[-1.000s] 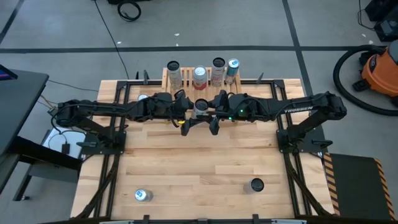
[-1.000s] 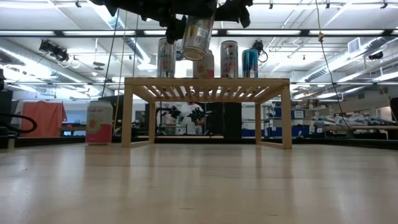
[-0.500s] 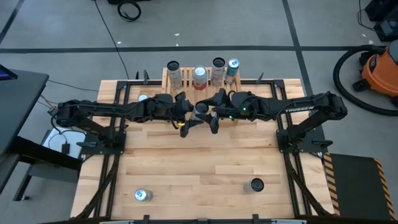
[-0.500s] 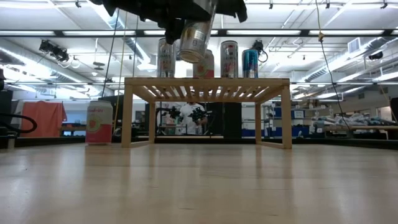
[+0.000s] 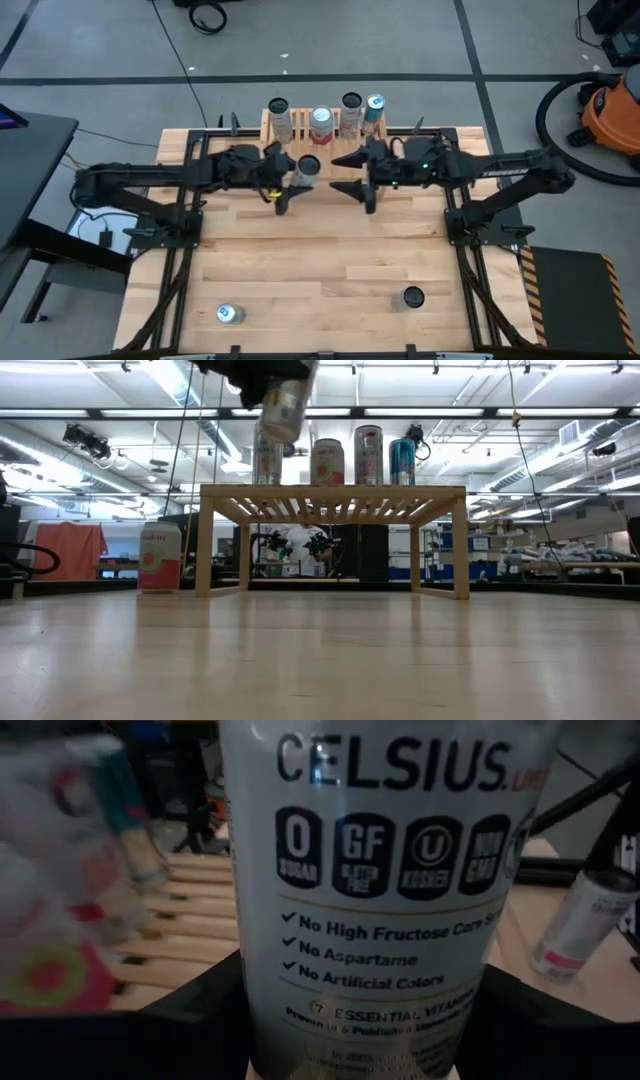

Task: Place canned beverage on shelf
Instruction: Put the white yellow soda can on the shelf aligned with the other white yellow soda can

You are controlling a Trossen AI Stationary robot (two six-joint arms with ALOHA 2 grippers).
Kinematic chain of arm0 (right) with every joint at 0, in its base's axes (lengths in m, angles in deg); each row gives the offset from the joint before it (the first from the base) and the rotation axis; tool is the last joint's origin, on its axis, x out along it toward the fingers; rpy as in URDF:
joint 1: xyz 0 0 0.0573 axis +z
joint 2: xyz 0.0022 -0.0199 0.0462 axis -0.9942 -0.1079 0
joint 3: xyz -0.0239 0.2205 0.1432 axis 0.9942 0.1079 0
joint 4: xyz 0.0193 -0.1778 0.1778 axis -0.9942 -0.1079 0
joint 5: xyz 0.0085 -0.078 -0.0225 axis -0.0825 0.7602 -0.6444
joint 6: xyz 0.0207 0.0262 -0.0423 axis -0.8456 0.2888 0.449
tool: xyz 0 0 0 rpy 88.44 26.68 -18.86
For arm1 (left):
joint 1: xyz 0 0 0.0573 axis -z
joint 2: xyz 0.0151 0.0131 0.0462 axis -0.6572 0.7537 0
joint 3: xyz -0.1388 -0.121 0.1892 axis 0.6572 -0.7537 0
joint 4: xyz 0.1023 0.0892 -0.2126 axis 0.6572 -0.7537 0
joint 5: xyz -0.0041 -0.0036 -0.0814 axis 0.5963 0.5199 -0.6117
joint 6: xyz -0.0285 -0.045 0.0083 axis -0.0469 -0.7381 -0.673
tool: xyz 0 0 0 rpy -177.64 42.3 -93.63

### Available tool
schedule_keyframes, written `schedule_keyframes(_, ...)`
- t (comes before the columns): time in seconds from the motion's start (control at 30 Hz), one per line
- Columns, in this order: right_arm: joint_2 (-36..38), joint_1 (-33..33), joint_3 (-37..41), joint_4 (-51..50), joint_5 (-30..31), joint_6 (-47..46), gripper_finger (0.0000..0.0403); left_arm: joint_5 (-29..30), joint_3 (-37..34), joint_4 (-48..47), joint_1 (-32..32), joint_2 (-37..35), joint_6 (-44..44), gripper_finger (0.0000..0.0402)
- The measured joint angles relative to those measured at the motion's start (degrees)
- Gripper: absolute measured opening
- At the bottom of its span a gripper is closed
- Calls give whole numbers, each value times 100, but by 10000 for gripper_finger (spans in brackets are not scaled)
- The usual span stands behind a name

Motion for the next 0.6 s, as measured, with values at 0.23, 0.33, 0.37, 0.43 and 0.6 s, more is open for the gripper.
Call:
schedule_keyframes(0.23, 520, 219, 0, -65, -46, -40, 311, 48, 2, -642, -99, -794, 84, 252)
schedule_keyframes(0.33, 720, 286, 0, -154, -120, -32, 311, 46, 4, -773, -99, -1020, 317, 252)
schedule_keyframes(0.37, 799, 298, 1, -223, -119, -31, 311, 42, 4, -770, -99, -1067, 388, 252)
schedule_keyframes(0.43, 936, 329, 4, -292, -107, -33, 311, 25, 4, -811, -129, -1159, 483, 252)
schedule_keyframes(0.6, 1211, 332, 4, -714, 38, -33, 311, 35, 1, -1253, -287, -1310, 559, 252)
